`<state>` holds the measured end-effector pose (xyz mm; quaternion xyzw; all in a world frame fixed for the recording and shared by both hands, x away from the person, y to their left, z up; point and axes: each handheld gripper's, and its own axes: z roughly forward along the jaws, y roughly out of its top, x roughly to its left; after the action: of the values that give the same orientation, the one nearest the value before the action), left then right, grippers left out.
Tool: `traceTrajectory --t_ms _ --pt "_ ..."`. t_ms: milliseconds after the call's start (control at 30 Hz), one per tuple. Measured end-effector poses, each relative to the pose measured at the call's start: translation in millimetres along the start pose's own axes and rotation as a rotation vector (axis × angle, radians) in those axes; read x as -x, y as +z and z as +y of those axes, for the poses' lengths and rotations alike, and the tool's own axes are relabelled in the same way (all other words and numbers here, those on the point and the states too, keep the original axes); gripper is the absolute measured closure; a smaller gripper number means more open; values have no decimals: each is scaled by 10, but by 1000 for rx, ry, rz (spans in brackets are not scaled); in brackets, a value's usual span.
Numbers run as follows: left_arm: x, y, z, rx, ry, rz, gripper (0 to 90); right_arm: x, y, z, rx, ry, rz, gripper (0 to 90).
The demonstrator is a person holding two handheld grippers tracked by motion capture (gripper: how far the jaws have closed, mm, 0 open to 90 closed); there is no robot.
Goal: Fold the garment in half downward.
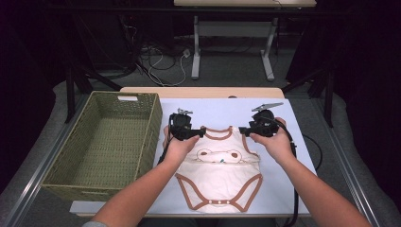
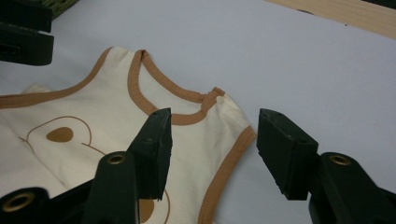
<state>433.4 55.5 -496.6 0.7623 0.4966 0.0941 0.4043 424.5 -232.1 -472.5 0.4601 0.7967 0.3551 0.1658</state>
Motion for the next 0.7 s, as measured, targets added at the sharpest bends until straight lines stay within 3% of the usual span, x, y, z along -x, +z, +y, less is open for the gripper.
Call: traceTrajectory --t_ms 67,167,267,367,400,567,700 --pt "-18 39 24 13 5 -2 328 -1 50 28 -10 -9 -16 434" --pt "-40 123 56 15 -1 0 315 12 140 61 -8 -12 0 407" --pt "-76 192 81 16 5 0 300 33 229 91 -12 17 7 372" --pt "-107 263 104 -14 38 7 299 39 302 117 3 35 5 360" --pt "-126 296 113 -36 72 20 299 45 322 121 10 26 4 359" --pt "-174 434 110 -41 109 27 300 64 465 109 16 13 -50 374" --pt "-232 551 92 -51 99 22 321 101 560 80 -6 21 -63 393"
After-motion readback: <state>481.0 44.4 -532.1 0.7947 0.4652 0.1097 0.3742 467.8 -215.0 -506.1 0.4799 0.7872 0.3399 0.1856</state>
